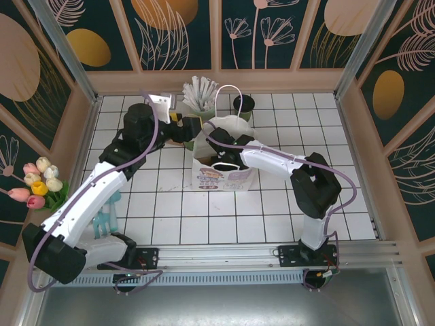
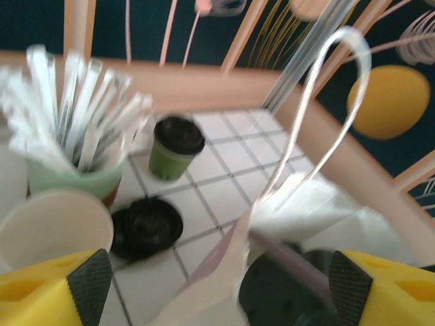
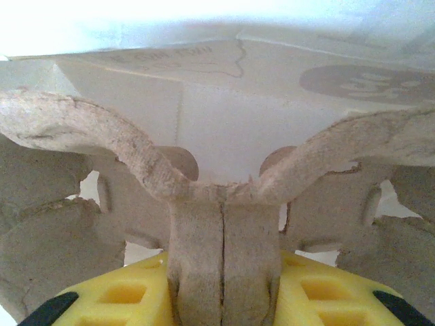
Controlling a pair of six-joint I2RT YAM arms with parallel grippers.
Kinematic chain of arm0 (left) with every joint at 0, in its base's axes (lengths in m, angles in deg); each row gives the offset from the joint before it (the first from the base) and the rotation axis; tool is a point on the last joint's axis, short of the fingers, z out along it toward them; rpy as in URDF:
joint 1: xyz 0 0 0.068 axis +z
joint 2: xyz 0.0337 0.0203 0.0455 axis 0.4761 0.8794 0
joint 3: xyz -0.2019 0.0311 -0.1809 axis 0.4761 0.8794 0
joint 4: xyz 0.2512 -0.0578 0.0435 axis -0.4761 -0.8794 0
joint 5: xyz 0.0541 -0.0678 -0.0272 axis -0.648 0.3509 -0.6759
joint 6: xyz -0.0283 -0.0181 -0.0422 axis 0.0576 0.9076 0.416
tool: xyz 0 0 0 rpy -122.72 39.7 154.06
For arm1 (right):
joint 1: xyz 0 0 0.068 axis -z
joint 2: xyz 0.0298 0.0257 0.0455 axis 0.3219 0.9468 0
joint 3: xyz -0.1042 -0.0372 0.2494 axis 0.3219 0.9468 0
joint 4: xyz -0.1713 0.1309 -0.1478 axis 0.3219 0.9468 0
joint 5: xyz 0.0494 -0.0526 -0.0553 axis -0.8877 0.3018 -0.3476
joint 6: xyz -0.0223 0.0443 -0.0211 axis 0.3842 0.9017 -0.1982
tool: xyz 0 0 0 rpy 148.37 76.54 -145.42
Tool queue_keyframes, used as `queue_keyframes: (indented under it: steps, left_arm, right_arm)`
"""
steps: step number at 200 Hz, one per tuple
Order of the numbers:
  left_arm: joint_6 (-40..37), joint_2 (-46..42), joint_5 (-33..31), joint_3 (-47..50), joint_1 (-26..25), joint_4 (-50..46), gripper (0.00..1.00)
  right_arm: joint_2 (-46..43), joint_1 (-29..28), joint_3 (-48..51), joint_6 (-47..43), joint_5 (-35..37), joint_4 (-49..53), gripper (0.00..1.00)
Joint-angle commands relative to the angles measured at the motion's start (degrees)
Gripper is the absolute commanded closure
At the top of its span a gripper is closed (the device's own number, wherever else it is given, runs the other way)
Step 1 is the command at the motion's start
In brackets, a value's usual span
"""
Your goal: Pack the takeout coffee
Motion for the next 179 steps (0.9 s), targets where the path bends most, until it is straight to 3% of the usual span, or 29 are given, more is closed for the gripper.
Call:
queue_keyframes:
  steps: [1,39,48,61,79,114,143,179]
  left_arm:
    - [0.00,-0.54,1.17,-0.67,-0.04,-5.67,0.19]
    - [-3.24,-0.54,3.89,-0.39,-0.07,-6.17,0.30]
    - [-4.12,-0.11,5.06,-0.40,-0.03,-6.82,0.27]
    - [-5.19,-0.74,5.86,0.39,-0.12,-6.51,0.13]
    - [-4.67,-4.97,3.40,3.26,0.03,-2.58,0.02]
    - [-4.39,-7.83,8.85,4.43,1.34,-0.60,0.02]
    - [-3.72,-8.46,5.58,5.07,2.14,-1.01,0.01]
    - [-6.71,-6.20,10.53,2.97,2.72,-5.42,0.04]
  right_arm:
    - [-1.80,-0.41,0.62,0.02,0.87,-1.52,0.65]
    - [-1.87,-0.41,0.70,0.49,0.70,-1.44,0.65]
    - [-1.90,-0.37,0.71,0.68,0.68,-1.42,0.65]
    - [-1.93,-0.37,0.84,0.94,0.71,-1.43,0.65]
    - [-2.17,-0.17,1.52,1.22,0.54,-1.85,0.66]
    - [-1.97,-0.15,1.09,0.96,0.27,-1.83,0.66]
    - [-2.41,0.37,1.76,1.64,0.14,-2.16,0.66]
    - [-3.77,0.82,2.64,2.36,-0.70,-3.94,0.66]
